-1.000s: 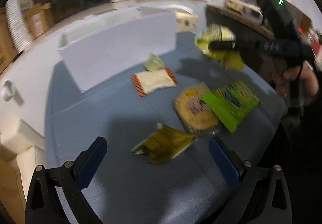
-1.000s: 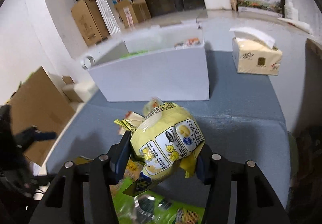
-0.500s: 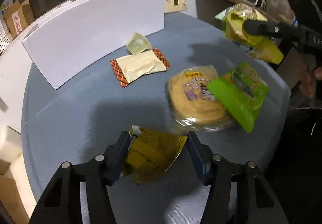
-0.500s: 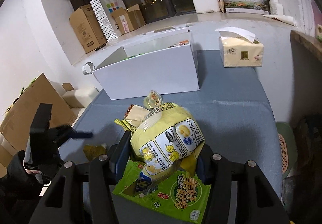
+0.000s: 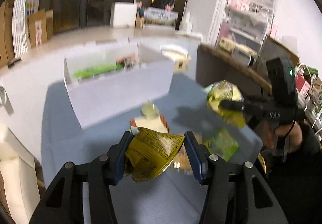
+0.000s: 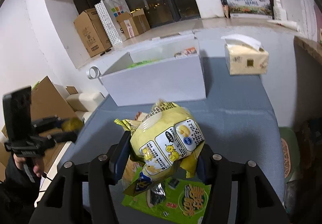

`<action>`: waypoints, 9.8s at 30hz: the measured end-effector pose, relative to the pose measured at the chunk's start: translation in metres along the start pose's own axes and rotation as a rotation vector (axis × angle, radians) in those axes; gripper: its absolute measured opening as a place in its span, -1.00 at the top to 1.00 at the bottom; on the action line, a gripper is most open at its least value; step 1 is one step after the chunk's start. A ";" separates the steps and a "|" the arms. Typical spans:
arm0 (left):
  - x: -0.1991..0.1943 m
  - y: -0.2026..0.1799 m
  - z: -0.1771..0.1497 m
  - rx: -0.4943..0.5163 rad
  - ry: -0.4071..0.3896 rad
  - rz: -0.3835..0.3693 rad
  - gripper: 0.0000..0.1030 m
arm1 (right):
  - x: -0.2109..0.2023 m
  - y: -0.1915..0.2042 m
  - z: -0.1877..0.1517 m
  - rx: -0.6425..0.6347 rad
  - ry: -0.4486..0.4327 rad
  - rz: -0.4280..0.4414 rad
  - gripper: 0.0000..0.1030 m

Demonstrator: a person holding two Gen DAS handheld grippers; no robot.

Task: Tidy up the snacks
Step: 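Grasp the flat yellow snack packet with left gripper while right holds yellow bag, then carry both snacks into the white box and open both grippers, then grasp the green seaweed snack pack with the right gripper and lift, then grasp the round Lay's cookie pack with left gripper while right holds seaweed pack, then carry both packs into the white box and release them, then grasp the small yellow jelly cup with the right gripper and lift, then grasp the orange-edged cream wafer pack with left gripper while right holds jelly cup, then lower both held snacks into the white box and open both grippers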

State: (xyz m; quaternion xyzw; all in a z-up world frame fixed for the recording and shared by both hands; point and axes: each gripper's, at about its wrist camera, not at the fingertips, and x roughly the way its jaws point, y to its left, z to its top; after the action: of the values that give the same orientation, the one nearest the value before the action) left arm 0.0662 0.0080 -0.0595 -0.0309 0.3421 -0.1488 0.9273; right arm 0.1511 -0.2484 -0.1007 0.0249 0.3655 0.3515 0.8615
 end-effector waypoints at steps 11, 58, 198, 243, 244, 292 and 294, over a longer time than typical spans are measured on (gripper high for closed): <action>0.024 0.040 0.117 0.017 -0.118 0.113 -0.12 | 0.014 0.029 0.100 -0.092 -0.092 0.040 -0.17; -0.022 0.001 0.009 -0.065 -0.018 0.112 -1.00 | -0.010 0.020 -0.007 -0.354 0.091 0.067 -1.00; -0.037 0.036 -0.022 -0.250 0.029 0.278 -1.00 | 0.154 0.019 0.042 -0.079 0.164 -0.154 -1.00; 0.203 -0.006 0.004 -0.112 0.328 0.285 -0.39 | 0.011 -0.041 -0.003 0.167 0.001 -0.022 0.38; 0.199 -0.003 0.004 -0.128 0.326 0.263 -0.35 | 0.010 -0.041 -0.004 0.168 0.001 -0.022 0.38; 0.120 0.110 0.172 -0.137 0.041 0.361 -0.87 | 0.127 0.007 0.206 -0.091 -0.022 -0.074 0.26; 0.122 0.111 0.169 -0.137 0.052 0.366 -0.96 | 0.144 -0.008 0.213 -0.036 0.020 -0.087 -0.99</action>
State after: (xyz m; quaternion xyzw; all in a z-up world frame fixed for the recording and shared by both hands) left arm 0.2916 0.0701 -0.0243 -0.0275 0.3752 0.0452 0.9254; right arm 0.3634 -0.1186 -0.0356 -0.0101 0.3683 0.3205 0.8727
